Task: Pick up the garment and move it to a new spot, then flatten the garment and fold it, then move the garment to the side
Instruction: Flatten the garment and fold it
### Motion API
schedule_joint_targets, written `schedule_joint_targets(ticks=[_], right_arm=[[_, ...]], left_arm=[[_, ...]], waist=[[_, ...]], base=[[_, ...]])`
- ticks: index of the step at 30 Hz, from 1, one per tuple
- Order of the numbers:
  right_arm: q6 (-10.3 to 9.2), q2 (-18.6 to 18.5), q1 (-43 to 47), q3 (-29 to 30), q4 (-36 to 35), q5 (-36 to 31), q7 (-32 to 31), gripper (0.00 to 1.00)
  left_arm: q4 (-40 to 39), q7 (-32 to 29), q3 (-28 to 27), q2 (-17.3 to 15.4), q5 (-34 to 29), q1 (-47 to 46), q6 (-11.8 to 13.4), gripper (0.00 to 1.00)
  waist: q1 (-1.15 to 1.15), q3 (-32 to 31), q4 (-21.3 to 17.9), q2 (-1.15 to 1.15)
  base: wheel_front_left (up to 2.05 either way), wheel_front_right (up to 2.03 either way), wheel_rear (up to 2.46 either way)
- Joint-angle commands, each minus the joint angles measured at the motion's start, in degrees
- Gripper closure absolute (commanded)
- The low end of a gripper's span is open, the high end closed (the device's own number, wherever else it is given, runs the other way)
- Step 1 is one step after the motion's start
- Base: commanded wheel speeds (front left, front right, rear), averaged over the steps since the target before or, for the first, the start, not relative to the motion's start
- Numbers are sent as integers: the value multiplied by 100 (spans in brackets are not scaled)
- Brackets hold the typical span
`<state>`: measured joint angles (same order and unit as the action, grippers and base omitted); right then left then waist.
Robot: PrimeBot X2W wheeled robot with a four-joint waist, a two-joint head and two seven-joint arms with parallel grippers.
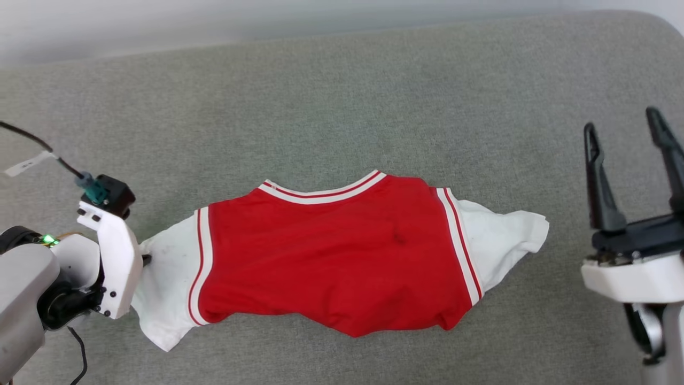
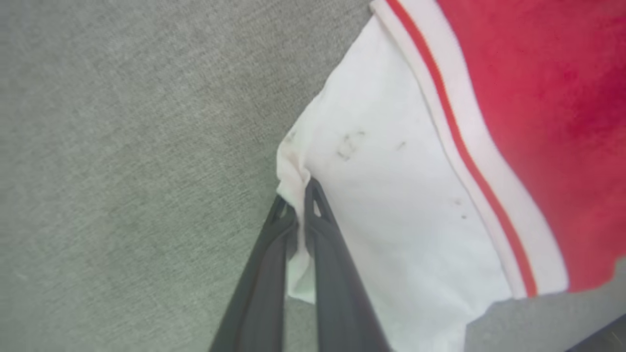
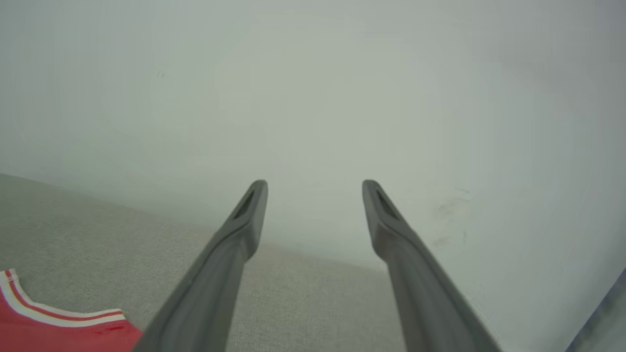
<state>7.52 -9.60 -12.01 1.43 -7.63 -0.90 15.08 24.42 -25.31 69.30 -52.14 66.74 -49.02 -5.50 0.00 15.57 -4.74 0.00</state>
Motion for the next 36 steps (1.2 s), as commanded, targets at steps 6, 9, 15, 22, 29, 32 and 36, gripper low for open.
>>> schedule_joint_targets(ticks=[6, 9, 15, 22, 29, 32, 36], right_arm=[[-5, -987, -611, -384, 440, 209, -78, 0], [-6, -1672, -999, -977, 827, 742, -864, 0], [-6, -3137, -1839, -2609, 995, 2358, -3116, 0], [-6, -4020, -2550, -4073, 953, 4161, -5234, 0], [-5, -3838, -3165, -4774, 1486, 4713, -5812, 0], [-6, -3640, -3383, -5052, 1904, 4806, -5820, 0], [-6, -3431, -3589, -5511, 2360, 4818, -5630, 0]], left_arm=[[-493, 399, -128, -130, -158, -6, 122, 100], [-764, 486, -142, -211, -225, 8, 239, 100], [-1197, 487, -122, -301, -343, 32, 442, 100], [-1524, 483, -142, -334, -454, -80, 595, 100], [-1716, 531, -212, -350, -568, -249, 673, 100], [-1777, 526, -238, -351, -625, -331, 697, 100], [-1821, 512, -238, -273, -679, -426, 676, 100]], waist=[[0, -274, 123, 0], [0, -328, 153, 0], [0, -322, 206, 0], [0, -158, 297, 0], [0, 181, 379, 0], [0, 327, 412, 0], [0, 504, 498, 0]], base=[[0, 0, 0], [0, 0, 0], [0, 0, 0], [0, 0, 0], [0, 0, 0], [0, 0, 0], [0, 0, 0]])
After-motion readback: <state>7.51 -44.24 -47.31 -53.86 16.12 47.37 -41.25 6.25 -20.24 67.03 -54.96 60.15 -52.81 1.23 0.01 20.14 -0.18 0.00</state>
